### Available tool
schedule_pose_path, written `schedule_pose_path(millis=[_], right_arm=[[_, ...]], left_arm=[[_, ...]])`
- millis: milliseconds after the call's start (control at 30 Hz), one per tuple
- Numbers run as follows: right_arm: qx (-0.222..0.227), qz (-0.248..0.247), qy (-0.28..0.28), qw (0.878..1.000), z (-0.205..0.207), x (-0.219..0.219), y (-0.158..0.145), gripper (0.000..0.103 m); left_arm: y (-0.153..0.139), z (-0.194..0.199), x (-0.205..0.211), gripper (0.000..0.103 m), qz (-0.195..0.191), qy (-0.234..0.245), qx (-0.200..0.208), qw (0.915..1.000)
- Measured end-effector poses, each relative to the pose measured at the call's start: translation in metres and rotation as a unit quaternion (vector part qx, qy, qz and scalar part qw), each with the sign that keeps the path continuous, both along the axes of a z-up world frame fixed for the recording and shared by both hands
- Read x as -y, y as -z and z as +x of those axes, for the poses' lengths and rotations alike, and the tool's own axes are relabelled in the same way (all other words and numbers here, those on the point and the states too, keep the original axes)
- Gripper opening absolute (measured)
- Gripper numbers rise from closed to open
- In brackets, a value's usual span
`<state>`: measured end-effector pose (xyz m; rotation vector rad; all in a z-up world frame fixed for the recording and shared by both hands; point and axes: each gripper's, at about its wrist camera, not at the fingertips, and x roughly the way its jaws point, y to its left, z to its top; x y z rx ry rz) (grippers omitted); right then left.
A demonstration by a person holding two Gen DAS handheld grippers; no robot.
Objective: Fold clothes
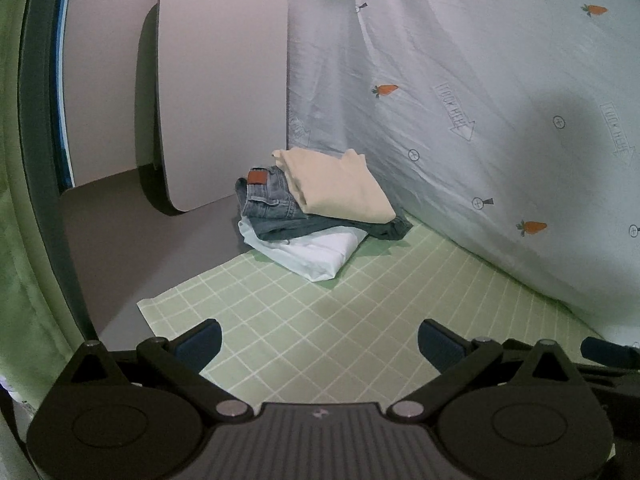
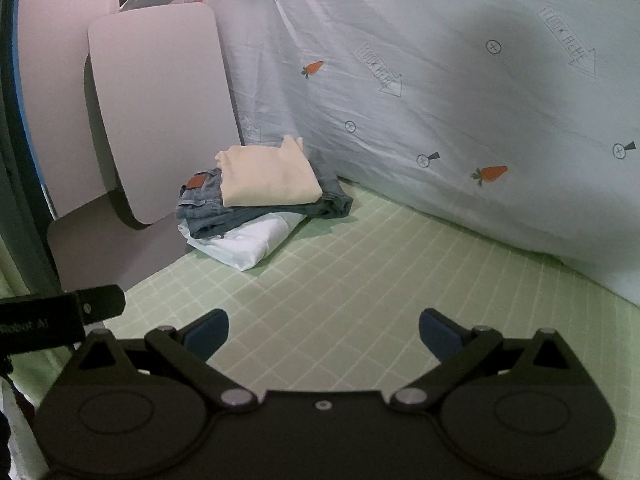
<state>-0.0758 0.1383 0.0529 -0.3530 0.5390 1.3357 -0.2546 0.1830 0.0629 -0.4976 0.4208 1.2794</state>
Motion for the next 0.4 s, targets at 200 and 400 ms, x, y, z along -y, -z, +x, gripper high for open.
schedule_pose_path(millis=[200, 400], right_arm=[[0.005, 0.001, -0.001, 1.0, -0.0008, -0.0002, -0.0004, 0.103], [0.0, 0.003, 0.002, 1.0, 0.0016, -0.0003, 0.0001, 0.103]], left_arm=[[-0.0005, 0.0015, -0.0009, 0.103, -0.001, -0.002, -0.002, 1.0], [-0.0013, 0.0047, 0.0006, 0.103, 0.001, 0.001, -0.008, 1.0]])
